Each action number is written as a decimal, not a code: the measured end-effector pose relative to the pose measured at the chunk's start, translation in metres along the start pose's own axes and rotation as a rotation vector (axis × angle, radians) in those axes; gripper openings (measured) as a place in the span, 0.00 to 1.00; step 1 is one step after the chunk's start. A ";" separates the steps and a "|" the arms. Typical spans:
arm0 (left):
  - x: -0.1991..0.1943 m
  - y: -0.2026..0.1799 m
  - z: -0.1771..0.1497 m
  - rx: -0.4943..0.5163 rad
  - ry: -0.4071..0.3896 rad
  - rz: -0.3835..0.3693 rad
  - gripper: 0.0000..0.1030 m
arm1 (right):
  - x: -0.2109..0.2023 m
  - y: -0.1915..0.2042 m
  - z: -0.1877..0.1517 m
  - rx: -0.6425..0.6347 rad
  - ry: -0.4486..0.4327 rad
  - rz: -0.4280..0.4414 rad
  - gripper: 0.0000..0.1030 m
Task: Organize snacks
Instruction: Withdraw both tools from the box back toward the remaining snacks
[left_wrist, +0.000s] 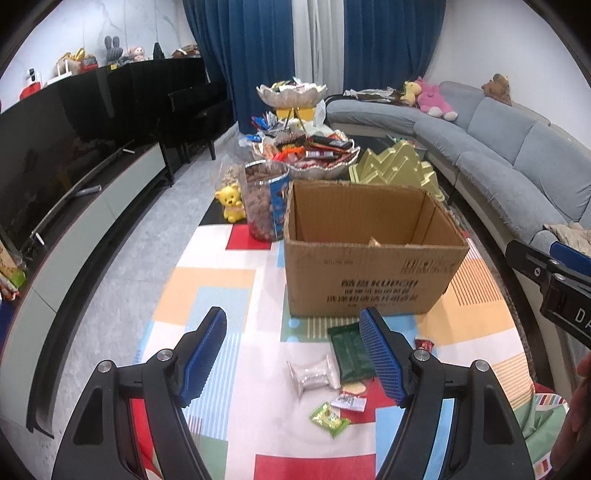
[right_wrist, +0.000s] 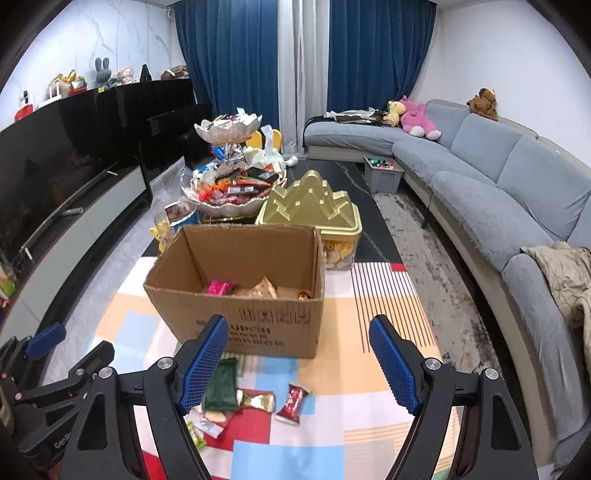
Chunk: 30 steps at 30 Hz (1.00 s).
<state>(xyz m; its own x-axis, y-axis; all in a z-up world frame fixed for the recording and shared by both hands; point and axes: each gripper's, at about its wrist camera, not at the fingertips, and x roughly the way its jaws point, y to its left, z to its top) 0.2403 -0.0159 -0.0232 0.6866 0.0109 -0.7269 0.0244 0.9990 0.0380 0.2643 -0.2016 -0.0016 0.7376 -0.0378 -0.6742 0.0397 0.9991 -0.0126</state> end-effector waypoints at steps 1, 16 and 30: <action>0.001 0.000 -0.004 -0.005 0.007 0.000 0.72 | 0.001 0.000 -0.003 -0.003 0.004 0.002 0.77; 0.015 -0.004 -0.045 -0.064 0.041 0.055 0.72 | 0.018 -0.002 -0.036 -0.038 0.053 0.004 0.77; 0.038 -0.012 -0.083 -0.101 0.087 0.070 0.72 | 0.047 -0.008 -0.070 -0.038 0.128 0.001 0.77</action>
<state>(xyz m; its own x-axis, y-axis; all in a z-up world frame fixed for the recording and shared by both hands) 0.2055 -0.0234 -0.1079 0.6183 0.0804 -0.7818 -0.0979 0.9949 0.0249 0.2512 -0.2099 -0.0848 0.6453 -0.0370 -0.7630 0.0120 0.9992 -0.0383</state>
